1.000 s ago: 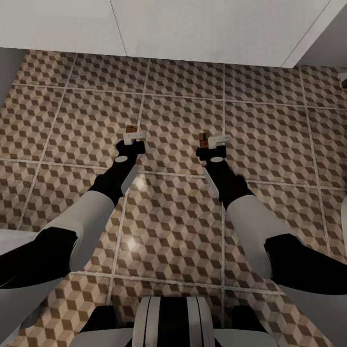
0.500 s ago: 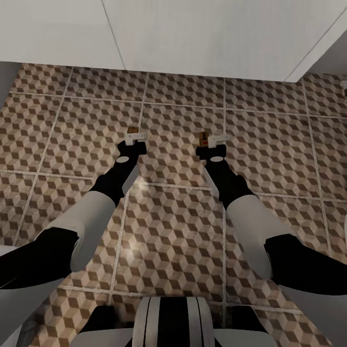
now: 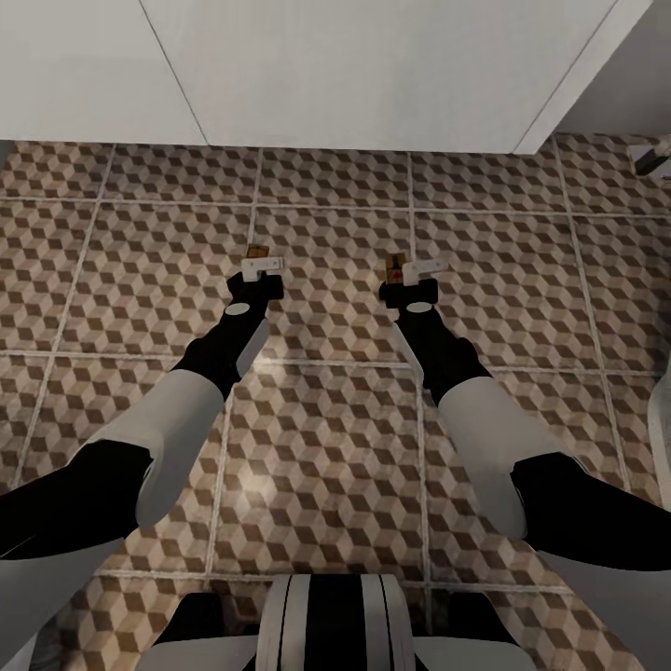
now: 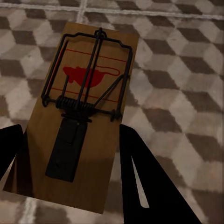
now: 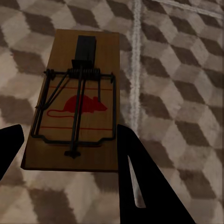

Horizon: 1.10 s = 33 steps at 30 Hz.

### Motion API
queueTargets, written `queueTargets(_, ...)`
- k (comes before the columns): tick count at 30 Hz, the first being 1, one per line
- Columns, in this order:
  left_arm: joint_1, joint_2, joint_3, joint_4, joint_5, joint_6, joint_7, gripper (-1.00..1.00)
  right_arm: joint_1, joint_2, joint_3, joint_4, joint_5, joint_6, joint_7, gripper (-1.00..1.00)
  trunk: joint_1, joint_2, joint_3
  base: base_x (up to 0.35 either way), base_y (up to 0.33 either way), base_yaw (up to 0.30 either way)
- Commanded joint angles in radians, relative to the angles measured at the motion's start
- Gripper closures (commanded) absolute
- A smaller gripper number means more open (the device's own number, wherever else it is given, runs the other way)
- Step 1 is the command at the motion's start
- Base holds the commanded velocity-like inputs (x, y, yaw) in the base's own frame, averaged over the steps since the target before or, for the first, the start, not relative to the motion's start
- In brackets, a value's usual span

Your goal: Take the four mousetraps from the cabinet in the bathroom and place them on the bathroom floor. Make sure all four end up on the same floor surface, and ensure that at least two of them are either under or directly next to the same bathroom sink.

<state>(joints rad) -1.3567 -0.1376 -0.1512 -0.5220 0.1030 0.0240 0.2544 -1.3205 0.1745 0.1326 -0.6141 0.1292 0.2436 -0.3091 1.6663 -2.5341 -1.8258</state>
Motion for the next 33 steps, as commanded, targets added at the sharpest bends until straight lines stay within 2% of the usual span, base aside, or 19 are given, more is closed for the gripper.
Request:
queueTargets(1,0.000,0.001,-0.009,-0.001,0.007,0.004,0.011,1.00,0.000,0.000,0.002,-0.001,0.010,0.009,-0.003,1.00,0.000,0.000,0.000,0.000,0.000,-0.016)
queueTargets(7,0.002,0.002,-0.008,0.000,0.007,0.004,0.011,1.00,0.000,0.000,0.002,0.002,0.011,0.008,-0.002,1.00,0.000,0.000,0.000,0.039,0.000,-0.005)
queueTargets(22,0.006,0.003,-0.008,-0.001,0.007,0.004,0.011,1.00,0.000,0.000,0.002,0.010,0.012,0.010,0.002,1.00,0.000,0.000,0.000,0.297,0.000,0.000)
queueTargets(33,0.012,0.003,-0.008,-0.004,0.007,0.004,0.012,1.00,0.000,0.000,-0.001,0.014,0.011,0.024,0.017,1.00,0.000,0.000,0.000,0.038,0.000,0.000)
